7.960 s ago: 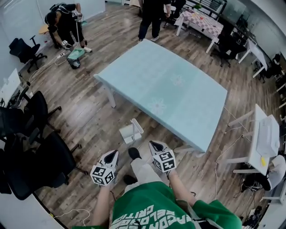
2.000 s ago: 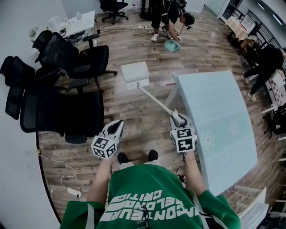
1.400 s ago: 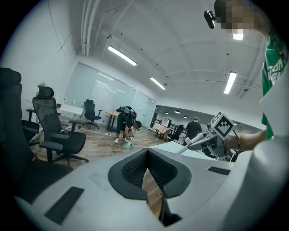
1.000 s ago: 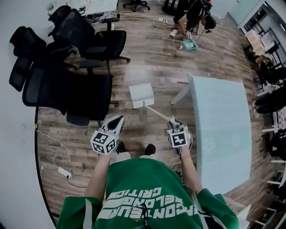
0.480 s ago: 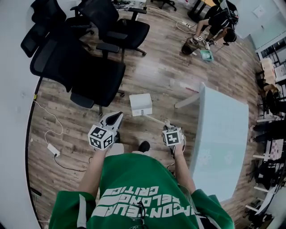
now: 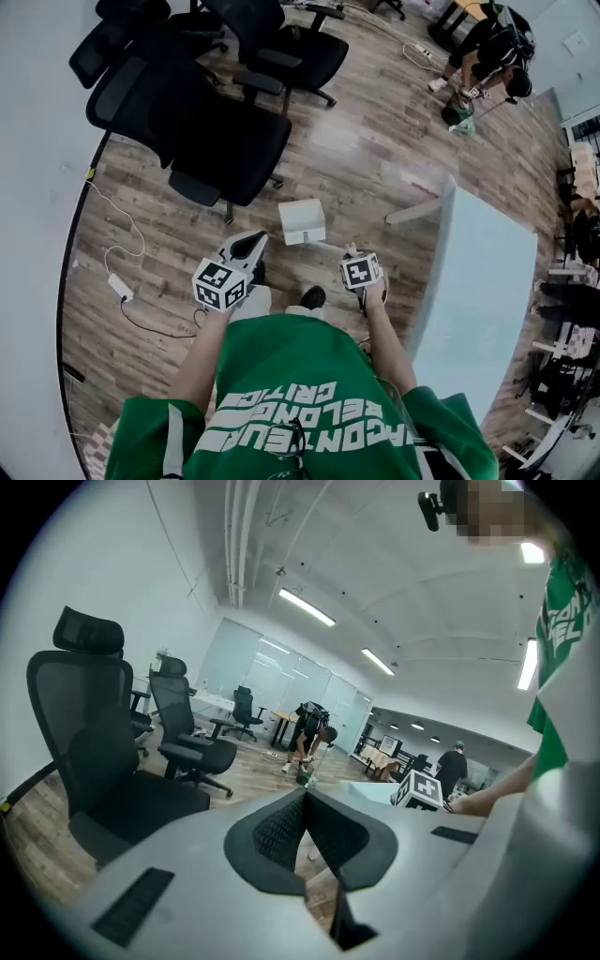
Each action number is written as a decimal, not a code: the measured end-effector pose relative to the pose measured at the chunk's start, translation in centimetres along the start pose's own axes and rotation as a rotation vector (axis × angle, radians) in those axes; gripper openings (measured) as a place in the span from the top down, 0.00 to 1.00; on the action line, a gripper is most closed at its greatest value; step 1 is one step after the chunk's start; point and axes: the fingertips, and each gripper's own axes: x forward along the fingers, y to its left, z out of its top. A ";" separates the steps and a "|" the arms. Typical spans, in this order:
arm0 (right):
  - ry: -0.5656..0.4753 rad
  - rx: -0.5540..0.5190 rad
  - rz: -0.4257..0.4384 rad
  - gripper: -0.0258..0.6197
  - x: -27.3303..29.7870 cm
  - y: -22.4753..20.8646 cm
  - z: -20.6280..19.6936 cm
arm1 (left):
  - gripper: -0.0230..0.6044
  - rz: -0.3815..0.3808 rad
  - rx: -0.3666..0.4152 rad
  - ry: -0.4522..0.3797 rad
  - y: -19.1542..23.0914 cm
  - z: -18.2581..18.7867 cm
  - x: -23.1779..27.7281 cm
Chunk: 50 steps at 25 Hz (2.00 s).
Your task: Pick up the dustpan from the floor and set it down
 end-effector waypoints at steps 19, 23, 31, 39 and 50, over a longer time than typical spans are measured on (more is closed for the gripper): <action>0.158 -0.068 0.021 0.79 7.7 4.0 -0.9 | 0.96 0.111 -0.045 0.019 3.0 -2.5 -5.6; 0.198 -0.063 0.003 0.79 8.4 4.5 -0.8 | 0.96 0.130 -0.057 0.015 4.4 -2.4 -6.8; 0.204 -0.049 0.030 0.79 11.0 6.9 -1.0 | 0.96 0.137 -0.066 0.020 6.6 -2.8 -8.0; 0.215 -0.033 0.017 0.79 11.4 7.6 -1.7 | 0.96 0.079 -0.064 0.057 8.2 -2.7 -6.9; 0.206 0.079 -0.014 0.76 9.1 7.5 -2.2 | 0.96 -0.148 -0.026 0.129 6.7 -2.7 -1.6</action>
